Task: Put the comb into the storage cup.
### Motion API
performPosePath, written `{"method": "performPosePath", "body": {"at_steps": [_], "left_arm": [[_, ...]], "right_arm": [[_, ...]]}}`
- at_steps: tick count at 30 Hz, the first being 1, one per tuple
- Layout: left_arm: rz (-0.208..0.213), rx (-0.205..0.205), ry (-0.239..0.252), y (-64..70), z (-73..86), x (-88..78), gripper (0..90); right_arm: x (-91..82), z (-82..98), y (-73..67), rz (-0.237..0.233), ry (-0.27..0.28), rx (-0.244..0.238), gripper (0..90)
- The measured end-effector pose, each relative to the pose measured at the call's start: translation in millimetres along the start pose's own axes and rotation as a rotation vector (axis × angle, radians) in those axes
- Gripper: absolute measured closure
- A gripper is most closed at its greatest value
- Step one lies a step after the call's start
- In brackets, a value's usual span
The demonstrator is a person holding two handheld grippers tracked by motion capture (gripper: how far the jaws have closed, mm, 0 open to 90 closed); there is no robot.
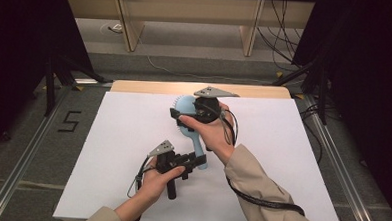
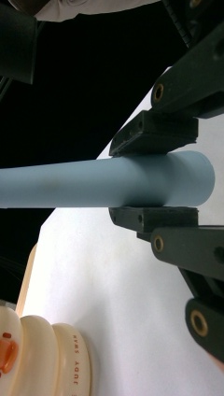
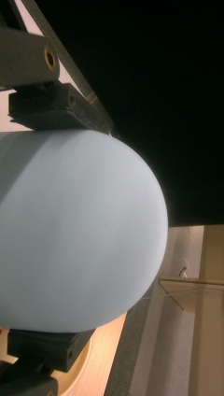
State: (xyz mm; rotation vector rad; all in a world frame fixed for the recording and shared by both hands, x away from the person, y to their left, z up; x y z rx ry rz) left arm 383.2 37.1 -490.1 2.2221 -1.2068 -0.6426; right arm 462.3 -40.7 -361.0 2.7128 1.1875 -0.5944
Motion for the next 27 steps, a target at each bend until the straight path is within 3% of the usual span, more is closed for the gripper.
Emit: {"method": "performPosePath", "body": {"at_steps": [27], "left_arm": [[-0.022, 0.045, 0.008, 1.1, -2.6, -2.1, 64.3]], "right_arm": [[-4.1, -3.7, 1.7, -0.014, 0.005, 0.015, 21.4]]}}
Point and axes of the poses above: each handheld gripper's, and its own axes: x roughly forward along the jaws, z roughly out of its underside, y roughly to its right, the point moved 4 cm from there along x, roughly forward along the jaws, and after that the axes turned 8 degrees about -x, right-handed, at the moved point
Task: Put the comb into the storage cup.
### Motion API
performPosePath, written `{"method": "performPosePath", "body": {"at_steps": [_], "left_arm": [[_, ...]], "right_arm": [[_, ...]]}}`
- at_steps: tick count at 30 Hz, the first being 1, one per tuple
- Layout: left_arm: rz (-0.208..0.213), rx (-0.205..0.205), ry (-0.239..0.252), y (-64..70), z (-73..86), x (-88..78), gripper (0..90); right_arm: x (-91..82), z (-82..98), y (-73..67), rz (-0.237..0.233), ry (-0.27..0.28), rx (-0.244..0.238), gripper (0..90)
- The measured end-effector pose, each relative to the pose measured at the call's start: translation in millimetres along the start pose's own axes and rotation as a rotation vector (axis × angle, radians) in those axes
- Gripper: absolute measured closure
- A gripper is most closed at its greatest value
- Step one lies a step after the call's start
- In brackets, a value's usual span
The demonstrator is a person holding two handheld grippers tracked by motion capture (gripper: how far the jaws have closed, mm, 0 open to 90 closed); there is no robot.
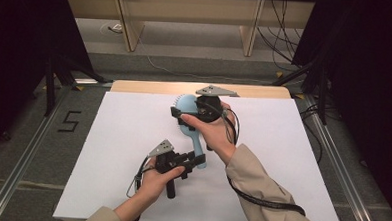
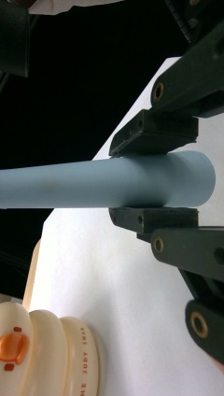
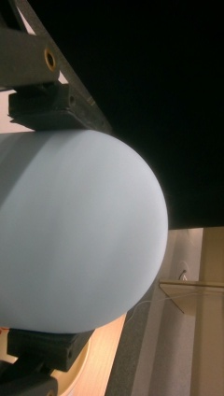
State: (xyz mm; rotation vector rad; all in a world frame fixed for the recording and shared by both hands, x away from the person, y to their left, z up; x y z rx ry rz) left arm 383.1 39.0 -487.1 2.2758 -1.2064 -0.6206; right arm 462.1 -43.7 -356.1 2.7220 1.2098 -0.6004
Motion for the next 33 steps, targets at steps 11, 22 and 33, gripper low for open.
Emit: {"method": "performPosePath", "body": {"at_steps": [11, 22, 33], "left_arm": [[-0.034, 0.054, -0.009, 0.1, -3.5, -5.2, 54.1], [-0.114, 0.158, -0.078, -4.2, -7.0, -18.7, 22.1], [-0.245, 0.274, -0.083, -20.9, -15.9, -42.1, 5.3]], "right_arm": [[-2.5, -2.4, 0.8, 0.008, 0.024, 0.005, 21.5], [-7.7, -3.8, 9.6, 0.038, 0.058, 0.011, 21.5], [-12.9, -4.4, 18.2, 0.064, 0.085, -0.003, 21.4]]}}
Point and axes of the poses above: each handheld gripper's, and its own axes: x roughly forward along the jaws, z roughly out of its underside, y roughly to its right, the point moved 4 cm from there along x, roughly forward along the jaws, and after that the axes turned 8 degrees about -x, right-handed, at the moved point
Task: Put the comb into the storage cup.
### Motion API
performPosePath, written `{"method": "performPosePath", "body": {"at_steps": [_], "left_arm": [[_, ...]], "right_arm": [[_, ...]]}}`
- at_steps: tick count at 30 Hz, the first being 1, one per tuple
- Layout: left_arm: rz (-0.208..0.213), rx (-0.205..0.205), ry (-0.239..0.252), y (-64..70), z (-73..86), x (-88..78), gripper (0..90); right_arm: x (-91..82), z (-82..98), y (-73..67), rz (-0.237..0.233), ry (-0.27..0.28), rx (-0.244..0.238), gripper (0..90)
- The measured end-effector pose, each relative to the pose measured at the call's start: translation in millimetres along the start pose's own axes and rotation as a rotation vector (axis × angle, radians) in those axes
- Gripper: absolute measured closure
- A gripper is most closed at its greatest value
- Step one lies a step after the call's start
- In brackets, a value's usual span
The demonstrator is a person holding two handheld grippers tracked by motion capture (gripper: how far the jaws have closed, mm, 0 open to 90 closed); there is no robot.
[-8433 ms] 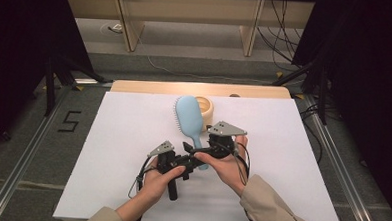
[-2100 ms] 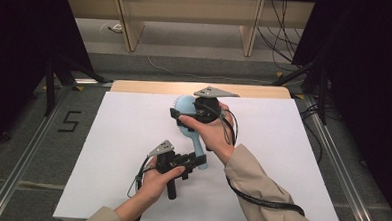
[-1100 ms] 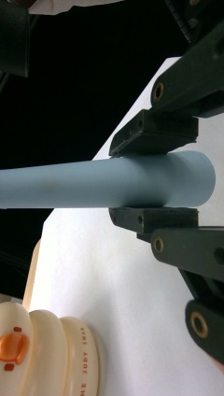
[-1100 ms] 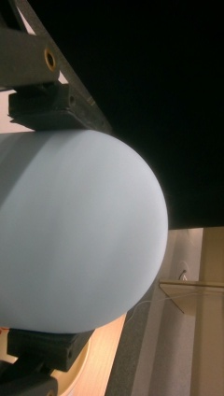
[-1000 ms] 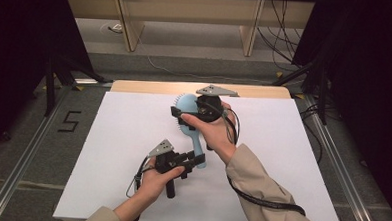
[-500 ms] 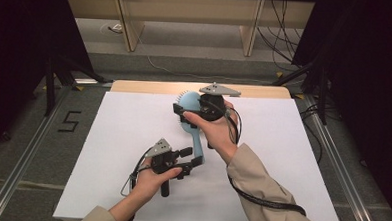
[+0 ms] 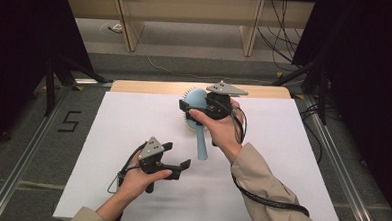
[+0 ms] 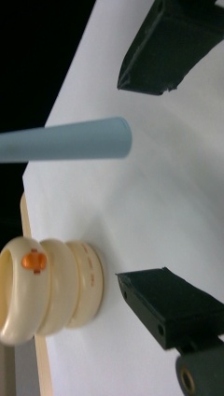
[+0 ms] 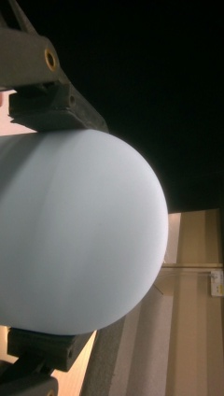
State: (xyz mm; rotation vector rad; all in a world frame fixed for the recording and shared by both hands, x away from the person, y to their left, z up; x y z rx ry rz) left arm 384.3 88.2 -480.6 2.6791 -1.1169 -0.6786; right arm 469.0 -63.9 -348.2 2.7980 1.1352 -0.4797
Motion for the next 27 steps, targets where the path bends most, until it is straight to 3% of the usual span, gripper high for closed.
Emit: {"method": "performPosePath", "body": {"at_steps": [8, 14, 27], "left_arm": [[-0.035, 0.002, -0.004, -15.4, 3.9, -14.7, 0.0], [-0.083, 0.029, -0.001, -25.9, 4.5, -23.8, 0.0], [-0.132, 0.063, -0.009, -37.8, 8.4, -33.6, 0.0]], "right_arm": [[-1.0, 0.1, 4.9, 0.016, 0.013, -0.006, 21.5], [-2.0, -0.3, 9.3, 0.029, 0.03, -0.014, 21.4], [-3.6, -1.8, 17.4, 0.05, 0.056, -0.027, 21.5]]}}
Point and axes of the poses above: each handheld gripper's, and its own axes: x roughly forward along the jaws, z roughly out of its underside, y roughly to its right, the point moved 4 cm from there along x, roughly forward along the jaws, and after that the axes turned 8 degrees about -x, right-handed, at the moved point
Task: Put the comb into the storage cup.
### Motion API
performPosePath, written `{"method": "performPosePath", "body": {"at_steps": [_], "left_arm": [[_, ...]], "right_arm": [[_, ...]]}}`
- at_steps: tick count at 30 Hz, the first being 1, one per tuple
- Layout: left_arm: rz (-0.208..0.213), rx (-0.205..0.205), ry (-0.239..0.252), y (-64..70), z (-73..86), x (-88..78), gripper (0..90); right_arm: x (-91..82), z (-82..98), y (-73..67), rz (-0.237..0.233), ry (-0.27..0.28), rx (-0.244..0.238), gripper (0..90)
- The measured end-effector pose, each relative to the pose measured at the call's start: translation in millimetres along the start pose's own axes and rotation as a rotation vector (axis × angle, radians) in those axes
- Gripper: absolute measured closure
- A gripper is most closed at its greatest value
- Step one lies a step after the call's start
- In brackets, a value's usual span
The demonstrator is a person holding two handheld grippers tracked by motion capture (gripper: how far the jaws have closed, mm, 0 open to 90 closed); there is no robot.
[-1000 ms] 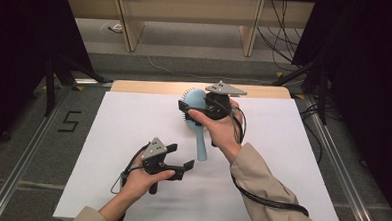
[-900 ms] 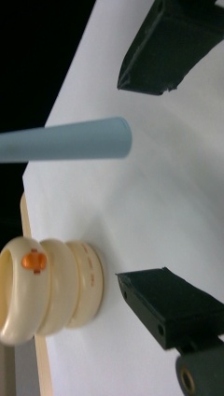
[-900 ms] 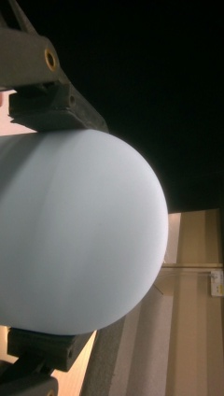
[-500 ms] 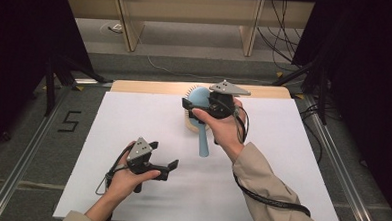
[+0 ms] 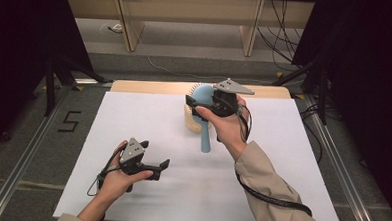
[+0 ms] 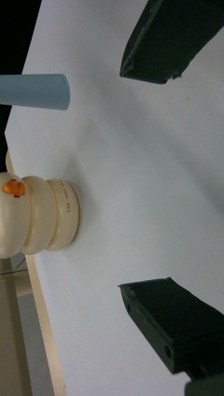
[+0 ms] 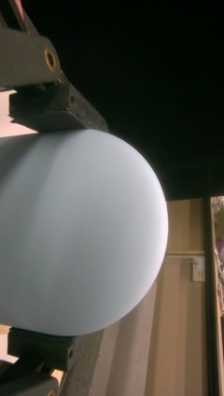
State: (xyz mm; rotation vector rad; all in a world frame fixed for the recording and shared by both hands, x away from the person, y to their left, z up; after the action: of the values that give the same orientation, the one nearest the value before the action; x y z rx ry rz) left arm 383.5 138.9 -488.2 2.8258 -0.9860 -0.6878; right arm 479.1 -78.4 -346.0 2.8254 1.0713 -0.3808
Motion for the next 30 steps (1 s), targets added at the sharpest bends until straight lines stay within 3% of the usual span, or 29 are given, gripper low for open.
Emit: {"method": "performPosePath", "body": {"at_steps": [30], "left_arm": [[-0.02, 0.001, 0.001, -4.5, 0.9, -0.7, 0.0]], "right_arm": [[-3.8, -5.5, 14.4, 0.049, 0.063, -0.005, 21.5]]}}
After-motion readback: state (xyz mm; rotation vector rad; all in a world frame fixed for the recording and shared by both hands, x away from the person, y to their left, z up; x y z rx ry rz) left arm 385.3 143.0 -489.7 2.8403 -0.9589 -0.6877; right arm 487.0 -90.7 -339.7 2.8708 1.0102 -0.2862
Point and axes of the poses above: each handheld gripper's, and its own axes: x roughly forward along the jaws, z roughly out of its underside, y roughly to its right, the point moved 4 cm from there along x, roughly forward along the jaws, and after that the axes turned 8 degrees about -x, right-handed, at the moved point
